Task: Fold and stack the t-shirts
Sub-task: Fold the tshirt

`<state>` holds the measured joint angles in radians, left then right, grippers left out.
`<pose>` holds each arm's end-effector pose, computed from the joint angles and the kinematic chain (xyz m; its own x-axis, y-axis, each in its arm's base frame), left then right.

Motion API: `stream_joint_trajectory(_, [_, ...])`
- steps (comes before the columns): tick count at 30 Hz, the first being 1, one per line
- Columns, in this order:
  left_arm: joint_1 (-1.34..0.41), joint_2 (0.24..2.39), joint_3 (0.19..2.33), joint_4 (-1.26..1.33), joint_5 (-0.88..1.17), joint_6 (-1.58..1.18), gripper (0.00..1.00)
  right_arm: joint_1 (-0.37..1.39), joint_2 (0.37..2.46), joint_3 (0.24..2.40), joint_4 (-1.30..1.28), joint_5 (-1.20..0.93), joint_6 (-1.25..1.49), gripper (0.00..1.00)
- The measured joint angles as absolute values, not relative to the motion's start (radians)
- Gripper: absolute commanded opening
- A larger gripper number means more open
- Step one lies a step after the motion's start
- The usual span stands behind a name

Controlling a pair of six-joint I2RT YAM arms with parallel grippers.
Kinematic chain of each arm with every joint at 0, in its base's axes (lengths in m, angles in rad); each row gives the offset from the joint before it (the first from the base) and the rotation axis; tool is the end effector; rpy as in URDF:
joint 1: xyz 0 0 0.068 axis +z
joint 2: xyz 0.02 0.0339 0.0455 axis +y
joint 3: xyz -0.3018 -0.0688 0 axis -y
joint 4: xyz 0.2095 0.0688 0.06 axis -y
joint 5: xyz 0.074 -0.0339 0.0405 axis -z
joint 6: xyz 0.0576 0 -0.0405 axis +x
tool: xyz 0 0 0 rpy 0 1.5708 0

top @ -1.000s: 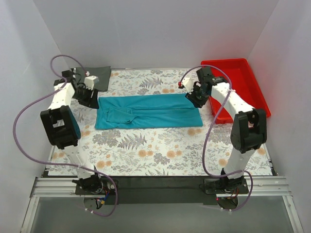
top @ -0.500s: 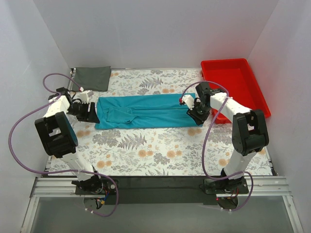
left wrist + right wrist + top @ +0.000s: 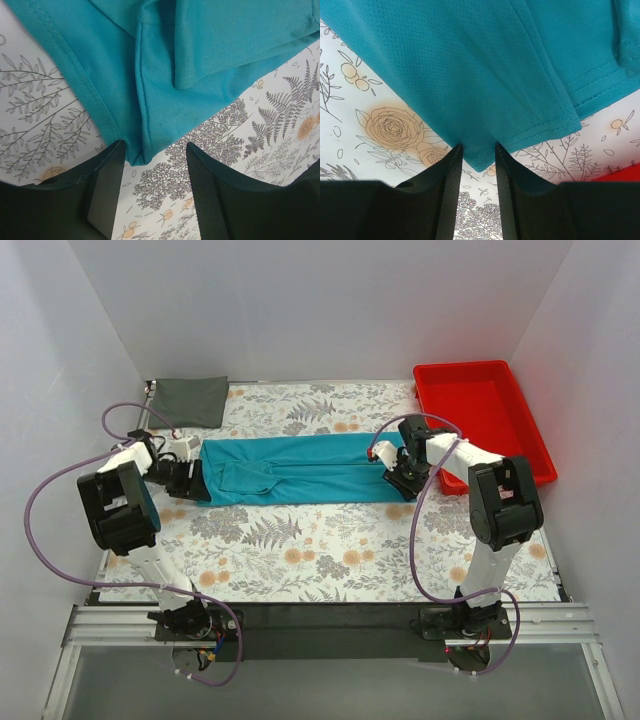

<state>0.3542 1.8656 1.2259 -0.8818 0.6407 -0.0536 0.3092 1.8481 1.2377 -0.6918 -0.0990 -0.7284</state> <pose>0.3097 0.0778 0.2053 -0.9220 -0.3867 -0.0172 -0.3003 0.7425 -0.5988 0.3255 0.1100 0.2062 -0.4672 -0.8446 -0.2615 -0.8560 0.5061 -0.1055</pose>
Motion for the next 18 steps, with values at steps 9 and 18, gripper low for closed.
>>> stream_joint_trajectory(9, [0.345,1.877,1.179,-0.841,0.601,-0.060,0.03,0.311,1.850,1.221,-0.670,-0.078,-0.739,0.03])
stream_joint_trajectory(18, [0.356,1.864,1.177,-0.878,0.540,-0.042,0.00,0.318,1.795,1.148,-0.624,-0.061,-0.776,0.01])
